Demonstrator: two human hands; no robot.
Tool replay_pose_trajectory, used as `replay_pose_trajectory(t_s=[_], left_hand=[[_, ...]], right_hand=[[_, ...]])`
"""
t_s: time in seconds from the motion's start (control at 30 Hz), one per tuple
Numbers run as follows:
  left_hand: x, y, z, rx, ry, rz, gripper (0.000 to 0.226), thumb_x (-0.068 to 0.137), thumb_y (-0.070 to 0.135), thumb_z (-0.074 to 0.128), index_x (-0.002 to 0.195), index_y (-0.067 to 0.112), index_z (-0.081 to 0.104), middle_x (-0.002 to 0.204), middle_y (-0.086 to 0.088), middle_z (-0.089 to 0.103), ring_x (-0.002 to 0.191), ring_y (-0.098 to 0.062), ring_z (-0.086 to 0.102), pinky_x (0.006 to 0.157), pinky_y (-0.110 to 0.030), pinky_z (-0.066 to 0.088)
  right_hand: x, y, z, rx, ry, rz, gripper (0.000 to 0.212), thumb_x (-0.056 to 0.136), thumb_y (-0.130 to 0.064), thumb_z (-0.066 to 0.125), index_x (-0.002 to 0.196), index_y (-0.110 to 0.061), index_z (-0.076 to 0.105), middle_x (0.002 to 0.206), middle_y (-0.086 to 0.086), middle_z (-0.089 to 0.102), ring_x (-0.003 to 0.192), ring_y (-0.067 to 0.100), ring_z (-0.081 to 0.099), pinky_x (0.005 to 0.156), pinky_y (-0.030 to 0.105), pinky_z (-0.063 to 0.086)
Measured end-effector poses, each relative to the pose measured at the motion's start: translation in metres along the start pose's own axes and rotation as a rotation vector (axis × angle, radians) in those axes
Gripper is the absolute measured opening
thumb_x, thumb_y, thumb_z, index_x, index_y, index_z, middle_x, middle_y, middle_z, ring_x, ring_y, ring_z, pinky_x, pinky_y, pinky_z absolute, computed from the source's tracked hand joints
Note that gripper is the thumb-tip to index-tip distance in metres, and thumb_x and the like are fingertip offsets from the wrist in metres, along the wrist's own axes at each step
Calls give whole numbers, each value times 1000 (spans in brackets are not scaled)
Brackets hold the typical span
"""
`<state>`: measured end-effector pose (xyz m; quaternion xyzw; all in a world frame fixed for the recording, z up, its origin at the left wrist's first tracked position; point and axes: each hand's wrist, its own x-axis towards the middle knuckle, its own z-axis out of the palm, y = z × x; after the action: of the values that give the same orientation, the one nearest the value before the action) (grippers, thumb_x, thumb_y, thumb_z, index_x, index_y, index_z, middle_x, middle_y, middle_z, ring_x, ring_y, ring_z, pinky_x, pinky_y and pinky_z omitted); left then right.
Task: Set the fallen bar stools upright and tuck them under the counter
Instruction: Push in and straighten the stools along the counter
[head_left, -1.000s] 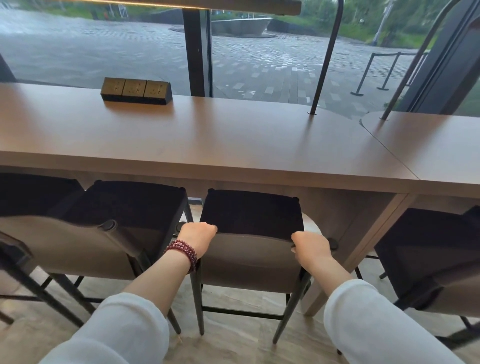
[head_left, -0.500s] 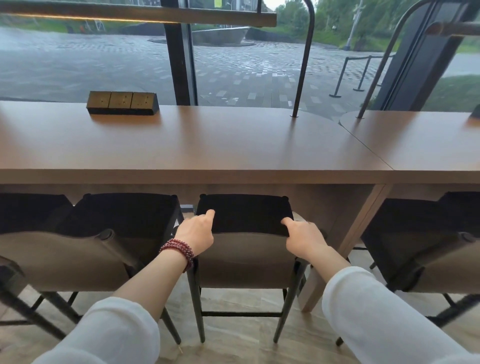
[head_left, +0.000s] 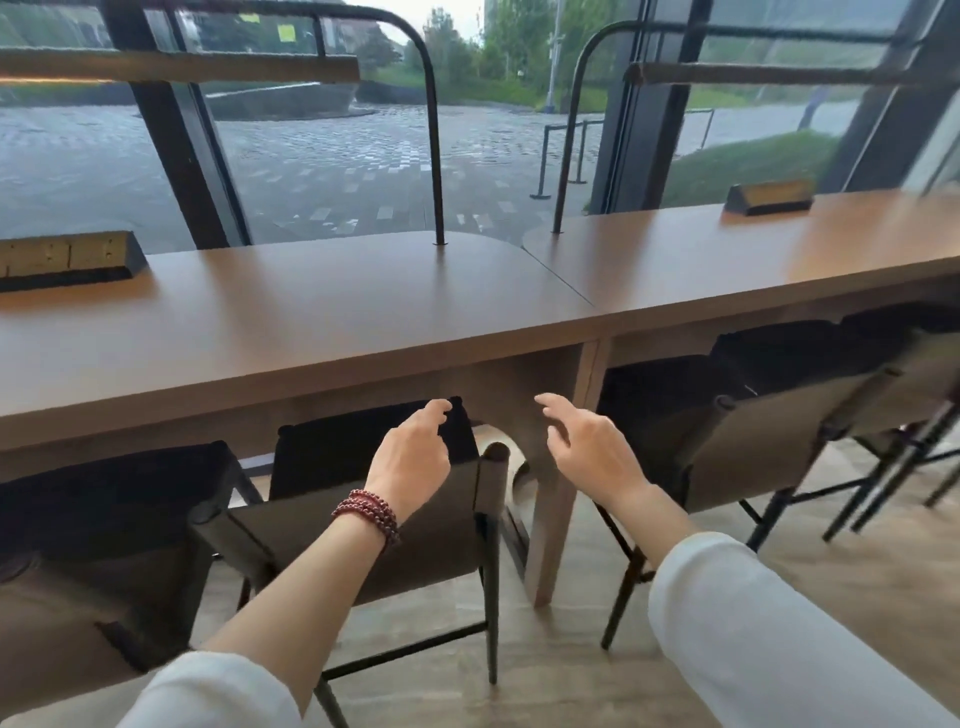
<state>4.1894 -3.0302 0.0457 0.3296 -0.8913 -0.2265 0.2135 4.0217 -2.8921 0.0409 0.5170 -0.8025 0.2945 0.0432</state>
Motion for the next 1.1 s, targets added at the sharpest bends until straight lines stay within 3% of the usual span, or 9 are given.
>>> replay_pose_trajectory(t_s=[0.1,0.2,0.43,0.53,0.63,0.73,0.77,0.9,1.1], left_hand=[[8,49,29,-16,13,82,44,94,7,47,138,14,44,131,-7,59,109,-23,63,93,-31,52],[12,102,68,-69,15,119,42,95,8,47,136,13,45,129,-8,59,104,-22,65,89,-26,51],[23,223,162,-150,-21,200,41,95,5,46,135,10,46,130,-10,59,112,-21,62,91,-21,46],[35,264,199,-133,-60,239,43,93,6,46,136,11,46,131,-9,58,117,-22,59,99,-29,46],[53,299,230,-124,-83,272,43,92,5,46,135,12,47,129,-9,59,118,-22,57,100,-32,47],[76,333,260,-124,-89,312,43,91,4,47,134,11,48,129,-8,59,116,-21,58,100,-31,47],[86,345,271,-120,-92,321,44,91,4,47,135,11,48,130,-8,58,117,-20,57,100,-31,46],[131,377,309,-96,-104,324,47,91,5,48,137,11,45,132,-8,56,119,-22,55,103,-35,45],[194,403,360,-40,-193,240,52,90,4,48,140,13,40,135,-8,52,121,-25,53,103,-37,43]], right_hand=[[-15,40,-40,45,84,49,43,96,-16,53,139,-18,46,120,4,67,91,15,67,86,22,49],[-37,89,-79,46,121,91,45,95,-16,54,140,-18,44,123,5,66,100,19,67,95,34,50],[-86,205,-157,33,165,252,48,95,-18,55,141,-23,42,122,3,66,110,19,63,93,29,49],[-104,249,-184,17,159,315,49,95,-19,54,142,-25,40,123,2,65,111,18,62,92,28,47],[-111,288,-202,-7,165,363,50,95,-19,53,142,-26,39,125,1,64,104,17,64,88,27,47],[-106,327,-216,-36,139,385,52,95,-20,53,144,-27,35,130,1,61,76,8,61,82,26,49],[-101,343,-220,-48,131,394,54,95,-20,54,145,-28,34,131,1,60,76,9,61,82,27,50],[-72,398,-233,-86,96,409,57,95,-18,52,146,-30,29,132,2,58,107,18,62,89,31,50],[-17,477,-240,-145,-41,369,61,94,-14,53,147,-30,27,126,6,59,107,20,59,92,34,51]])
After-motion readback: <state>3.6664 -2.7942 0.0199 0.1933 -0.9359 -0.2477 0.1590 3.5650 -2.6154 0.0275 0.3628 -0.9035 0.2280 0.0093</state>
